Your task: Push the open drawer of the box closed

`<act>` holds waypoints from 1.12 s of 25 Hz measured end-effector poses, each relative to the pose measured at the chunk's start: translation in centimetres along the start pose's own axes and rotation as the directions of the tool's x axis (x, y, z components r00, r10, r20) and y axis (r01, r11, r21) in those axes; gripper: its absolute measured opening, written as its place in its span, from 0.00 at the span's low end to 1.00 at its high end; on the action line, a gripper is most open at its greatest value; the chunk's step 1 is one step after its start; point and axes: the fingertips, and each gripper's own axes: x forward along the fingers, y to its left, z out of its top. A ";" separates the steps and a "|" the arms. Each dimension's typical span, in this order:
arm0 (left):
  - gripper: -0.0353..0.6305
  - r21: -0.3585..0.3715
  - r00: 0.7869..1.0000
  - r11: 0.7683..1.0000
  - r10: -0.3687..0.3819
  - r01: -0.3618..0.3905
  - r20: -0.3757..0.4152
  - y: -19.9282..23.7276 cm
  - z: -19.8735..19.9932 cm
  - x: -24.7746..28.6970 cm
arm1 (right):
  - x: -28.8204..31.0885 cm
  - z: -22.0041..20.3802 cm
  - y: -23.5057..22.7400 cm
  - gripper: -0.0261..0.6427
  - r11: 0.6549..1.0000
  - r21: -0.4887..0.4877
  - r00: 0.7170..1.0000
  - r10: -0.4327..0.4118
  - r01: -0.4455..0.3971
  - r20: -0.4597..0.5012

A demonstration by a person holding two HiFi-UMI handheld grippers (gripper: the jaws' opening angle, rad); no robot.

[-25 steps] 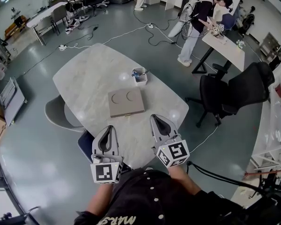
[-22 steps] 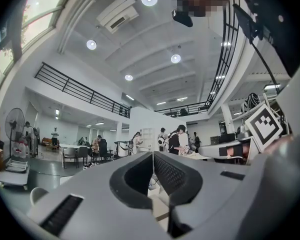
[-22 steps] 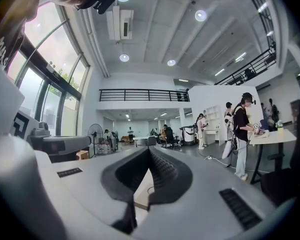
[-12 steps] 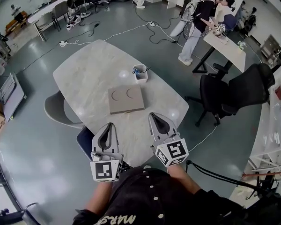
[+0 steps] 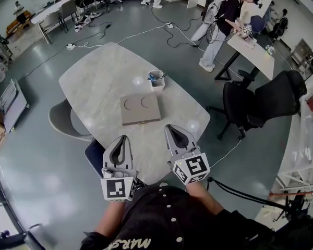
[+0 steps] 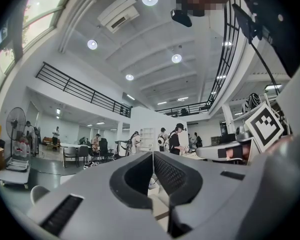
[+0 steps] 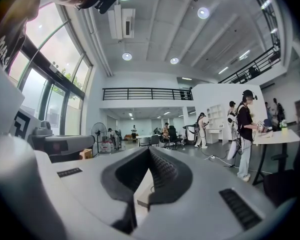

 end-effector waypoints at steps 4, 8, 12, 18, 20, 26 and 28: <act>0.08 -0.001 1.000 1.000 -0.002 0.002 -0.003 0.0 -0.2 0.1 | 0.1 -0.2 -0.1 0.03 1.000 -0.005 1.000 -0.004 0.004 -0.008; 0.08 -0.002 1.000 1.000 -0.001 0.001 -0.005 0.1 -0.2 0.3 | 0.1 -0.3 -0.2 0.03 1.000 -0.002 1.000 -0.002 0.002 -0.009; 0.08 -0.003 1.000 1.000 0.000 0.000 -0.007 0.0 -0.2 0.2 | 0.1 -0.3 0.0 0.03 1.000 0.007 1.000 0.002 -0.002 -0.004; 0.08 -0.005 1.000 1.000 -0.004 0.004 -0.007 0.0 -0.4 0.3 | 0.4 -0.4 0.3 0.03 1.000 0.006 1.000 0.003 -0.003 -0.004; 0.08 -0.006 1.000 1.000 -0.003 0.003 -0.009 0.1 -0.4 0.3 | 0.4 -0.4 0.2 0.03 1.000 0.005 1.000 0.004 -0.004 -0.005; 0.08 -0.007 1.000 1.000 0.000 0.000 -0.011 0.2 -0.3 0.4 | 0.4 -0.3 0.2 0.03 1.000 0.001 1.000 0.006 -0.006 -0.008; 0.08 -0.008 1.000 1.000 -0.001 0.000 -0.011 0.2 -0.2 0.4 | 0.4 -0.4 0.3 0.03 1.000 0.001 1.000 0.006 -0.006 -0.015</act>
